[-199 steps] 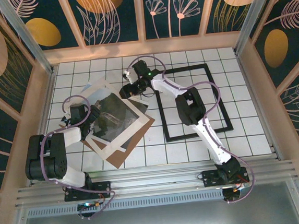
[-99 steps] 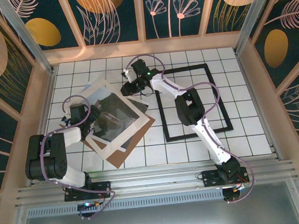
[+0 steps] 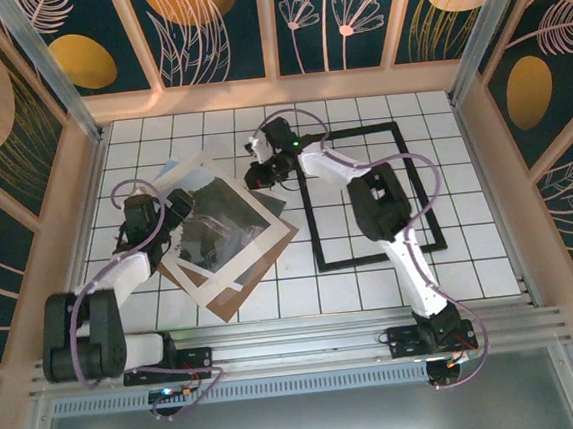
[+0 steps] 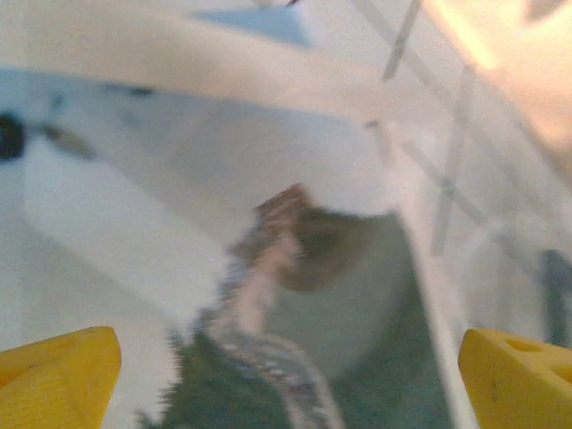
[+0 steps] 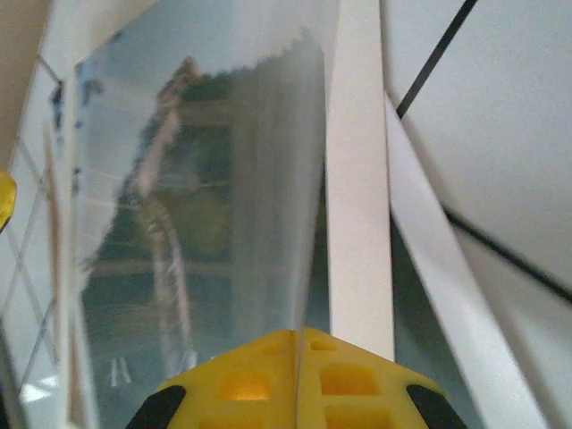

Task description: Put the photo into the frame

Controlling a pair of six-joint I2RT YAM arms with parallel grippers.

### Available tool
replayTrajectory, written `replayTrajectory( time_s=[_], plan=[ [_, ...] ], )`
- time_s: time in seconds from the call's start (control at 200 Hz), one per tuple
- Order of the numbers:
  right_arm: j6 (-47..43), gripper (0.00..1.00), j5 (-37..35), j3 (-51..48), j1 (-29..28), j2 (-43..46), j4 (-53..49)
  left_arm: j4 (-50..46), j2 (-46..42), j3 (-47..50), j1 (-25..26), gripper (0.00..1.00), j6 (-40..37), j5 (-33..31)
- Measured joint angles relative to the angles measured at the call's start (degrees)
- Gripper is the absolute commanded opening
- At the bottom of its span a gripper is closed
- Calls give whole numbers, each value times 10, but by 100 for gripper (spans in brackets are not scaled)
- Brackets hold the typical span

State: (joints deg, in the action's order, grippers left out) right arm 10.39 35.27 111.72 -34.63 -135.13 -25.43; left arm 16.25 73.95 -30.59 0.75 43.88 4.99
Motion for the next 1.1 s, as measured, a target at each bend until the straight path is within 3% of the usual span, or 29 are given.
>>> replayTrajectory(
  time_s=[0.195,0.385,0.736,1.101],
  plan=[
    [24,0,52,-230,67,221,89,5,-117,7,0,98,19,31],
    [18,0,43,-390,188,372,109,7,-129,17,2,98,28,55],
    [-7,0,-66,-491,288,401,82,6,-86,16,36,99,26,66],
    [-12,0,-85,-506,321,383,125,6,-37,-1,64,98,12,66]
  ],
)
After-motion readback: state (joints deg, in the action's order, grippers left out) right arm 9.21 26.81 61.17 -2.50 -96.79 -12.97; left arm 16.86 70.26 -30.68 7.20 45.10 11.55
